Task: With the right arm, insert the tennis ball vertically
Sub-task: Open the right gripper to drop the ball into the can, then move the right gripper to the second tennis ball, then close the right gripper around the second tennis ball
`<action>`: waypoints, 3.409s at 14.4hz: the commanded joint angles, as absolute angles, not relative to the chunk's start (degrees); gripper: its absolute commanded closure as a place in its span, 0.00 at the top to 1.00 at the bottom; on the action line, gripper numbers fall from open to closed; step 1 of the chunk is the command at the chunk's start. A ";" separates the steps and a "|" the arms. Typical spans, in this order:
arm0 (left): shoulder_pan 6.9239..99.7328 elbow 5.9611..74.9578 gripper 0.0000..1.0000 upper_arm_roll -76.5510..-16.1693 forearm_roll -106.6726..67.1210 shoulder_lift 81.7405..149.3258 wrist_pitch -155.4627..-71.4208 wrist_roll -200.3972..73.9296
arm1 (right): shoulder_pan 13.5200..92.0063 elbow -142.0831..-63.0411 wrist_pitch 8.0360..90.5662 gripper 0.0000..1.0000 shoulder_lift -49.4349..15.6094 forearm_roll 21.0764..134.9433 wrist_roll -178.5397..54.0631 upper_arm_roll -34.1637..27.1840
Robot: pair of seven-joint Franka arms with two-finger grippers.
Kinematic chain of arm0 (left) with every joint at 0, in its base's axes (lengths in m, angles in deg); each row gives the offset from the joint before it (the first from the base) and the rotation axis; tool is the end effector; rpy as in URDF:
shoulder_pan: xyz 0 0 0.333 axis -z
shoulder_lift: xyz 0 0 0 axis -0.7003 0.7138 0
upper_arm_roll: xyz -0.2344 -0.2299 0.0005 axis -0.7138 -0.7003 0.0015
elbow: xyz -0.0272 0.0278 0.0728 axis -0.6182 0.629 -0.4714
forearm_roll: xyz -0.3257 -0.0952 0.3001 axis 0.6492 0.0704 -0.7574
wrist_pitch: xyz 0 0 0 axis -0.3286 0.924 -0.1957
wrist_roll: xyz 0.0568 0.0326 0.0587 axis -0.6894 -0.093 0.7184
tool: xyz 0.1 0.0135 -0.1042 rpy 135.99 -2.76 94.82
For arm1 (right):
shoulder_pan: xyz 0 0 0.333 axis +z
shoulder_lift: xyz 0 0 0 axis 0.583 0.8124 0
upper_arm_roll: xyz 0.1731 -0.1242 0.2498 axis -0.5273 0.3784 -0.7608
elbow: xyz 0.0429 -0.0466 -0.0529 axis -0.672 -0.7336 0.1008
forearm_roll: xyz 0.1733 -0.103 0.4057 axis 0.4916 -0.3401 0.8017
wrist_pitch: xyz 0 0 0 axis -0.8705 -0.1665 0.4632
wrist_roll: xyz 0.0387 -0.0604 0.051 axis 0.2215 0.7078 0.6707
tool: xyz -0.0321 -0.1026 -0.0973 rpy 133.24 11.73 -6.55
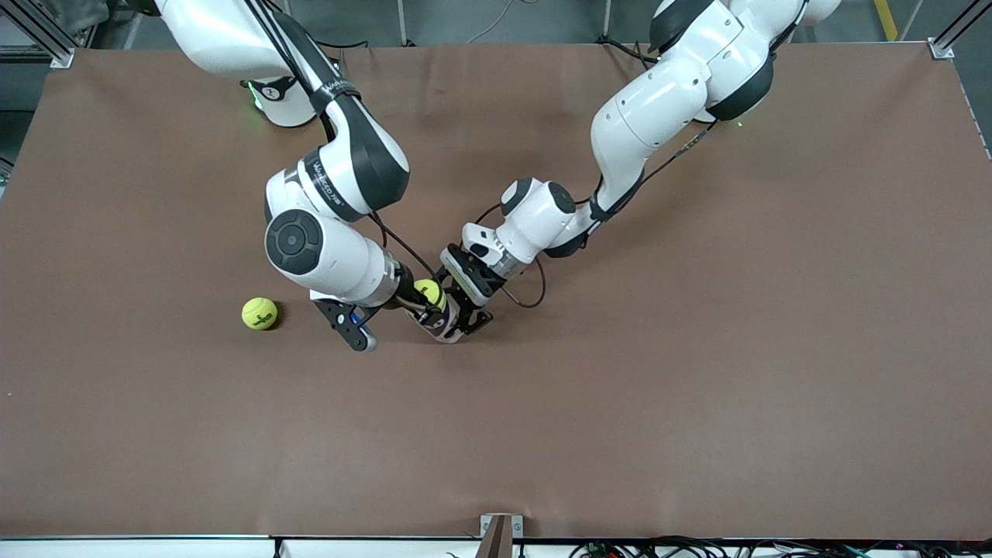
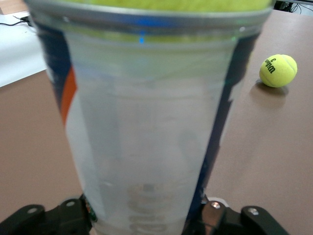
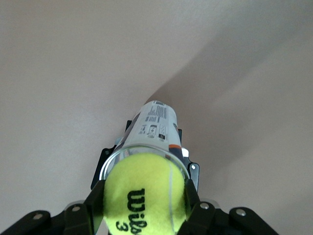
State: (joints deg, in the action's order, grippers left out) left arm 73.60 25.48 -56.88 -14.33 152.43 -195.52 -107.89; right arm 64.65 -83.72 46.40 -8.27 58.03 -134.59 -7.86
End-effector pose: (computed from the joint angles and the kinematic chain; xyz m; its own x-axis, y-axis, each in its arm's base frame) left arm 0.5494 -0.6121 0.1131 0.3582 -0.4293 0.8291 -0.8060 -0.5904 0.0426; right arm 0.6736 0.3925 0.3350 0.6854 -0.6862 -0.2436 -0.7207 -0.6870 -0.0929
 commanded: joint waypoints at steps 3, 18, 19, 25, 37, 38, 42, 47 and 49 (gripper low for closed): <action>73.28 25.39 0.75 -56.95 -13.83 152.67 -196.23 -108.27 | 64.84 -82.55 45.57 1.00 -7.77 57.25 -135.65 -7.62; 73.28 25.56 0.87 -56.86 -13.91 152.40 -196.23 -108.27 | 49.48 -85.80 35.99 1.00 -10.93 45.74 -98.59 -7.44; 73.28 25.74 0.87 -56.95 -13.91 152.40 -196.32 -108.27 | 47.81 -86.85 36.51 1.00 -10.93 45.73 -95.17 -7.44; 73.20 25.91 0.95 -56.95 -13.83 152.31 -196.32 -108.27 | 40.60 -102.83 52.83 1.00 -14.62 44.15 -78.72 -7.36; 72.84 27.41 1.00 -56.95 -13.30 151.96 -196.32 -108.18 | 39.18 -127.89 77.29 1.00 -20.24 44.15 -74.48 -7.44; 72.84 27.41 1.00 -56.95 -13.30 151.96 -196.23 -108.18 | 39.18 -129.47 78.69 1.00 -21.12 44.15 -74.39 -7.44; 72.84 27.23 1.00 -56.95 -13.12 151.96 -196.23 -108.09 | 37.78 -130.01 80.45 1.00 -21.04 43.98 -71.94 -7.44; 72.75 27.32 1.00 -56.95 -13.21 151.96 -196.23 -108.18 | 37.25 -130.10 82.74 1.00 -20.78 44.06 -70.87 -7.44; 72.75 27.32 1.00 -56.95 -13.30 151.96 -196.32 -108.18 | 37.33 -130.54 84.58 1.00 -20.52 44.06 -70.87 -7.44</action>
